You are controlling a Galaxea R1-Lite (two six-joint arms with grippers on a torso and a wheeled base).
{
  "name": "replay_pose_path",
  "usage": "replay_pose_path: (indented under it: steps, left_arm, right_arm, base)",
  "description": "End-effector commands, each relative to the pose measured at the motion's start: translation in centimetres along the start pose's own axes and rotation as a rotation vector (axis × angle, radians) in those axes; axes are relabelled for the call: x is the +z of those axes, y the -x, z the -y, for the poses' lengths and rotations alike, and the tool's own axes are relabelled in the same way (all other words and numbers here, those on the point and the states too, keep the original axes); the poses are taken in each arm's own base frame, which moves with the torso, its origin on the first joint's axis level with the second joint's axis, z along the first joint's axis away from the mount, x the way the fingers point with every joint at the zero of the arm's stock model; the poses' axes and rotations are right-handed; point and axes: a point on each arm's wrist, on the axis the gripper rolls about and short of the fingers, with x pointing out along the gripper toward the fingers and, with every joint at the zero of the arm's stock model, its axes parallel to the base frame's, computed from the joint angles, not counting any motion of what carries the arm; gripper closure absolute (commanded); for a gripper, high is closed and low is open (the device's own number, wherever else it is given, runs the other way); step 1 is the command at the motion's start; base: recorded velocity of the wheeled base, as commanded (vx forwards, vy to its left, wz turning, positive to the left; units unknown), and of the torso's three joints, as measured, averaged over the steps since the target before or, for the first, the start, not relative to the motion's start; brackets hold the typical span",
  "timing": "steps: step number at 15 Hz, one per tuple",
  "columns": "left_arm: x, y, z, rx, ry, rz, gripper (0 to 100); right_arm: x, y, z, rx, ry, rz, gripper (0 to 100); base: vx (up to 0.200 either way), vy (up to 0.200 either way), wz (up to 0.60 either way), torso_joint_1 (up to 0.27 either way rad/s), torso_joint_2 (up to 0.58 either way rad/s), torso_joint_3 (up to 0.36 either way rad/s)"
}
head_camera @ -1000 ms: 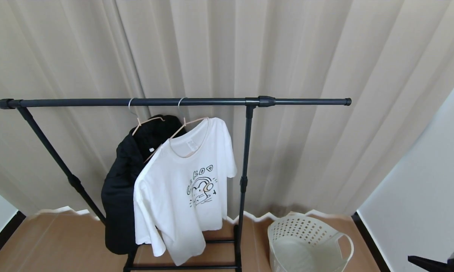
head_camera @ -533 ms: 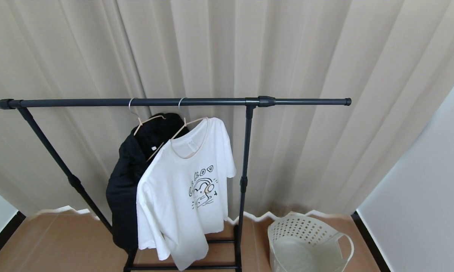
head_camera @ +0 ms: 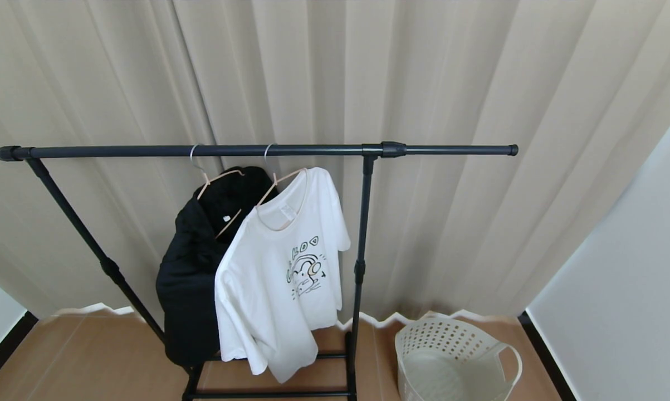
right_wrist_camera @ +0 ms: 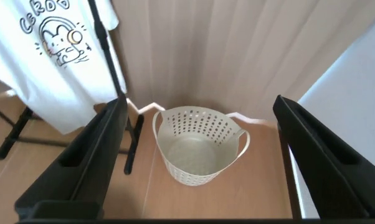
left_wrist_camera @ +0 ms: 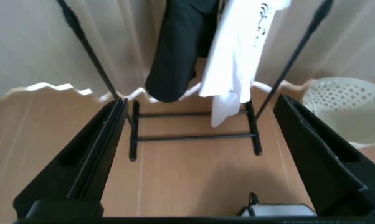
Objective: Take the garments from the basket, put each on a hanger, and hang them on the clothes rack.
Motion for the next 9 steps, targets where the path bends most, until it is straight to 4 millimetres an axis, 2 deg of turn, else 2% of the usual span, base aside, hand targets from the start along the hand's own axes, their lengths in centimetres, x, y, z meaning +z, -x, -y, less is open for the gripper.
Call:
replay_pose_path:
  steps: [1,6,8,9]
  left_arm:
    - [-0.69,1.68,-0.02,0.025,0.005,0.230,0]
    - [-0.55,1.68,-0.04,0.020,0.084,0.239,0]
    - [-0.56,1.68,-0.01,0.006,0.082,0.237,0]
    - [-0.56,1.68,0.00,0.002,0.085,0.237,0]
  right_arm:
    - [-0.14,0.22,-0.02,-0.039,-0.029,0.023,0]
    - [-0.17,0.21,-0.01,-0.017,-0.026,0.026,0]
    - [-0.24,0.29,0.03,0.075,-0.017,0.040,0]
    - [-0.50,0.77,0.32,0.164,-0.026,0.114,0]
  base:
    - [0.000,0.000,0.00,0.000,0.00,0.000]
    - [0.000,0.000,0.00,0.000,0.00,0.000]
    - [0.000,0.000,0.00,0.000,0.00,0.000]
    - [0.000,0.000,0.00,0.000,0.00,0.000]
